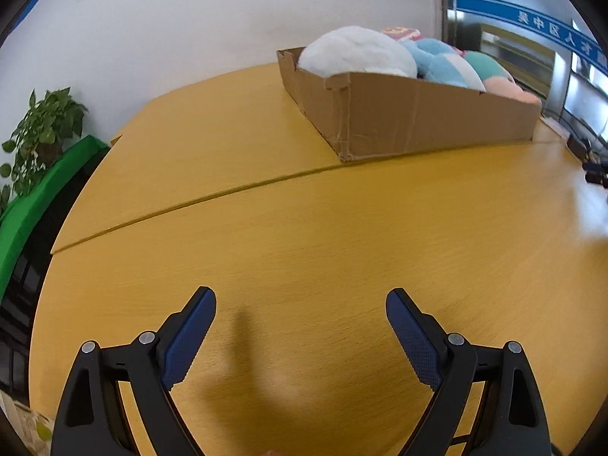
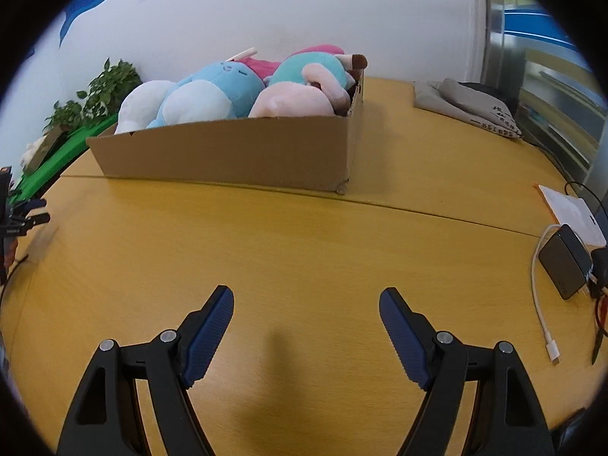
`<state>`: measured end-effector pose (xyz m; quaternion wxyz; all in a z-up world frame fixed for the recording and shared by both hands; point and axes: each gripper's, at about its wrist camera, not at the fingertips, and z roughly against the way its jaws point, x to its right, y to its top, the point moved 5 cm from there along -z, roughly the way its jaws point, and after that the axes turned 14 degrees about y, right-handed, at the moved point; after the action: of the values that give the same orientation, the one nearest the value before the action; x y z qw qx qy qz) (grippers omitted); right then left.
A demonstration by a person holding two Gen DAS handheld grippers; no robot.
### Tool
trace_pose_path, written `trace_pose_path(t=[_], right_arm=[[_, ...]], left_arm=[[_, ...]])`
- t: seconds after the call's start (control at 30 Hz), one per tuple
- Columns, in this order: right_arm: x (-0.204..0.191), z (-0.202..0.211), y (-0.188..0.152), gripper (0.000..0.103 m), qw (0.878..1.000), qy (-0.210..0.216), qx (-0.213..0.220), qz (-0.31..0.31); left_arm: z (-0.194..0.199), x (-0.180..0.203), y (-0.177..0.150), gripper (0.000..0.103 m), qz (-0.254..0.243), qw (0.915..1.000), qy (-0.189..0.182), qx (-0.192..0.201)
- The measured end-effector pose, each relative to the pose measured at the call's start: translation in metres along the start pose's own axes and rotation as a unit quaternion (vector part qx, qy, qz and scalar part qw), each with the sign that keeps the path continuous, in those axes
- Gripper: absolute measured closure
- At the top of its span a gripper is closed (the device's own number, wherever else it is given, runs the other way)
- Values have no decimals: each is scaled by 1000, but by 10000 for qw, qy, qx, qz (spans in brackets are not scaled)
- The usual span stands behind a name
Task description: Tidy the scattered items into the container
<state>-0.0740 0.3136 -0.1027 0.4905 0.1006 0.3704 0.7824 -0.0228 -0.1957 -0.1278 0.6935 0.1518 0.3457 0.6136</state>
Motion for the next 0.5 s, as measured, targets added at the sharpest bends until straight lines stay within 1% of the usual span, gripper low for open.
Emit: trace_pose_path(t=[0.03, 0.07, 0.13, 0.2, 0.27, 0.33, 0.37, 0.4, 0.5], right_arm=[[3, -1, -2, 23, 9999, 9, -74, 99], [7, -2, -5, 23, 9997, 26, -175, 186], [14, -7, -11, 22, 9989, 10, -373, 294], [18, -12, -16, 21, 9977, 62, -529, 422], [18, -14, -18, 17, 9967, 314, -606, 431], [15, -18, -18, 13, 9943, 430, -715, 661], [15, -20, -18, 3, 9927, 520, -785, 749], [15, -22, -18, 0, 9911, 621, -846, 823], [18, -23, -15, 0, 9845, 917, -939, 1166]], left_arm=[[-3, -2, 0, 2, -45, 10000, -59, -44], [-4, -4, 1, 0, -85, 9999, -98, 6], [-10, -7, 2, 0, -266, 9996, -121, 3], [-18, -13, 3, 0, -242, 9988, -419, -86], [-26, -19, 4, 0, -167, 9966, -770, -231], [-32, -25, 8, 0, -243, 9957, -866, -219], [-34, -26, 9, 0, -304, 9949, -937, -201], [-35, -28, 10, 0, -389, 9939, -1014, -174], [-38, -31, 13, 0, -591, 9912, -1179, -120]])
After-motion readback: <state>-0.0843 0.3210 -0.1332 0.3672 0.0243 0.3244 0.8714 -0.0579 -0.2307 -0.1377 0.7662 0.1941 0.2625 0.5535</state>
